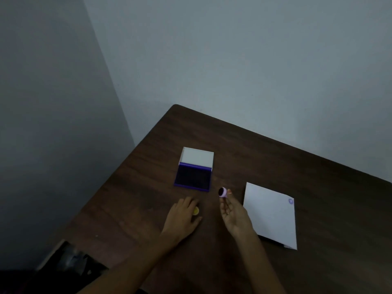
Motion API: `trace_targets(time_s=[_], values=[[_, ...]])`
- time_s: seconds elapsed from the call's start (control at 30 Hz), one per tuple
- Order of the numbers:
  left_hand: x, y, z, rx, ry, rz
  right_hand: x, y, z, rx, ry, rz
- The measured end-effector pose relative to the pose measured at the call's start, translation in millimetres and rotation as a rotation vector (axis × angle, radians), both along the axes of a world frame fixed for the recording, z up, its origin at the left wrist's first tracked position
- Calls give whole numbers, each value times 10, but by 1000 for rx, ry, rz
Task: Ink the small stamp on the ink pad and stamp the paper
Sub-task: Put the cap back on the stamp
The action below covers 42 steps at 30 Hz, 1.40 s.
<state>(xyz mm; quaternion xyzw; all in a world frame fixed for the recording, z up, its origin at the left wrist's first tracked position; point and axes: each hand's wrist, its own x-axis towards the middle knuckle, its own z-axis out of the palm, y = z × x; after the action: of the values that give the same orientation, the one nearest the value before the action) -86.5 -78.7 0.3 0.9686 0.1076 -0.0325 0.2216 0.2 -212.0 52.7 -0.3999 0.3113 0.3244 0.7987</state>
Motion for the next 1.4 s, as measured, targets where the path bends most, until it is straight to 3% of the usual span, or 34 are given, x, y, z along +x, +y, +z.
trace_targets(time_s=[0.17,0.27,0.33,0.4,0.47,0.6,0.87,1.0,1.13,1.3,1.4], values=[[-27,3,-20,-75,-15,6,-156,115,-156,-49,-1,73],[-17,28,51,-252,-29,104,-182,111,-214,-52,-1,81],[-6,44,149,-531,-47,341,-190,97,-228,-23,-10,92],[0,77,275,-985,45,595,-198,97,-231,-56,-42,124],[-11,118,382,-1376,134,707,-206,112,-232,-122,-93,165],[-39,183,505,-1641,153,782,-237,178,-233,-255,-229,255],[-59,180,548,-1740,121,792,-388,320,-320,-443,-479,432],[-74,187,575,-1756,114,788,-413,316,-284,-379,-531,404],[-77,195,607,-1764,129,784,-445,284,-165,-462,-629,424],[-80,179,675,-1577,177,681,-465,297,-50,-520,-648,453],[-86,152,671,-1562,139,668,-462,301,-66,-547,-628,425]])
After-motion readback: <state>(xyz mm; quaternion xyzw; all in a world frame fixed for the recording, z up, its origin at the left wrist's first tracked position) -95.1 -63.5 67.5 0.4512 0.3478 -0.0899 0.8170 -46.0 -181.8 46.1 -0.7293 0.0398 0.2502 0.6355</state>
